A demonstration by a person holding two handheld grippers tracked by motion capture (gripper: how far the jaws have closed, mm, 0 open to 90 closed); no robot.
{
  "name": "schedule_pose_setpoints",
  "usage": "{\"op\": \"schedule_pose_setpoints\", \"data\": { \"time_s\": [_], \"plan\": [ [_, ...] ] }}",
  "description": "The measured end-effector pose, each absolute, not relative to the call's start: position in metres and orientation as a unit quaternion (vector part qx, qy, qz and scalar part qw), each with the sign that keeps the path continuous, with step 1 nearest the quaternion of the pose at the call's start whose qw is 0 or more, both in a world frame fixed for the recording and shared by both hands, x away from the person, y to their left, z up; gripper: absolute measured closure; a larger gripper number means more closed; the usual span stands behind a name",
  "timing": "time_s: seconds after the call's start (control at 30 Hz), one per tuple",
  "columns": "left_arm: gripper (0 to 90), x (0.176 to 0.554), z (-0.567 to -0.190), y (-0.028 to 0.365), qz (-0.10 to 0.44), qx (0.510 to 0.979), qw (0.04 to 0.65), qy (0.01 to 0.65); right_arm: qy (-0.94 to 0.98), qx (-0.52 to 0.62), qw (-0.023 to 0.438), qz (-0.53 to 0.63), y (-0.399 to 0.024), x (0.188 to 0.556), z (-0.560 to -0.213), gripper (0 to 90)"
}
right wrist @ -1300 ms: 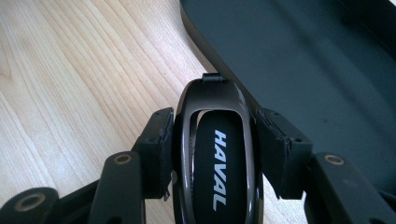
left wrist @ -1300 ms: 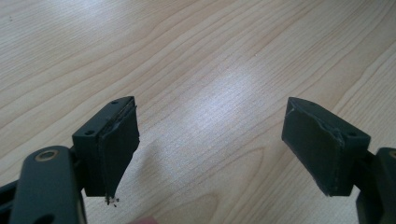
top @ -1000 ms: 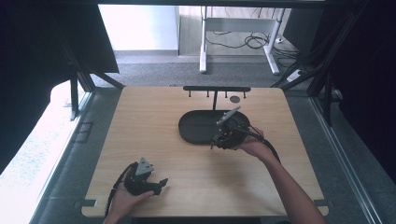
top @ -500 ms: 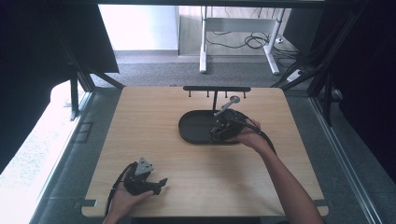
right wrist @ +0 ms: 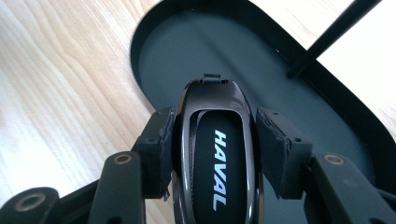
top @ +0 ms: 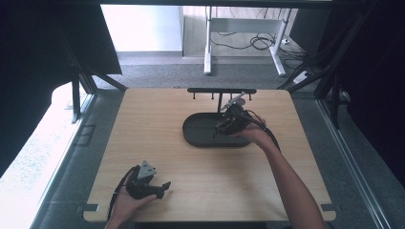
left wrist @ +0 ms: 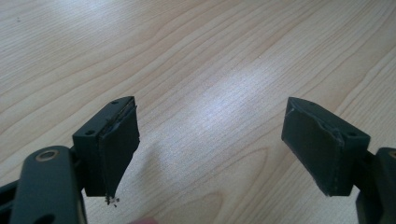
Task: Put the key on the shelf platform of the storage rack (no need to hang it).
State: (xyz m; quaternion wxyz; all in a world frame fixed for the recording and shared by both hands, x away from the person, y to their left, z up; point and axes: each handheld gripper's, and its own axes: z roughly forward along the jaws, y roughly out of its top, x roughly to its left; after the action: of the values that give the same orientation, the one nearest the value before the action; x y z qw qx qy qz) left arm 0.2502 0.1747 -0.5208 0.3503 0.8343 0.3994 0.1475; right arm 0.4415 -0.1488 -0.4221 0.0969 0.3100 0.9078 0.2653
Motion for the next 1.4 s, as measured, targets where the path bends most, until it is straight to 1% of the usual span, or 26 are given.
{"op": "schedule_pose_setpoints", "data": {
  "time_s": [0.2,0.6,1.03,1.4],
  "plan": [
    [19.2,0.251,-0.521,0.175,0.147,0.834,0.350,0.400,0.909,0.313,0.104,0.255,-0.150,0.452,-0.433,49.0],
    [19.2,0.251,-0.522,0.176,0.147,0.834,0.350,0.401,0.913,0.318,0.103,0.234,-0.140,0.467,-0.460,48.9],
    [19.2,0.251,-0.523,0.176,0.146,0.835,0.349,0.401,0.916,0.328,0.099,0.210,-0.144,0.479,-0.492,48.8],
    [19.3,0.250,-0.524,0.174,0.145,0.835,0.348,0.400,0.912,0.333,0.093,0.219,-0.149,0.481,-0.495,48.2]
  ]
}}
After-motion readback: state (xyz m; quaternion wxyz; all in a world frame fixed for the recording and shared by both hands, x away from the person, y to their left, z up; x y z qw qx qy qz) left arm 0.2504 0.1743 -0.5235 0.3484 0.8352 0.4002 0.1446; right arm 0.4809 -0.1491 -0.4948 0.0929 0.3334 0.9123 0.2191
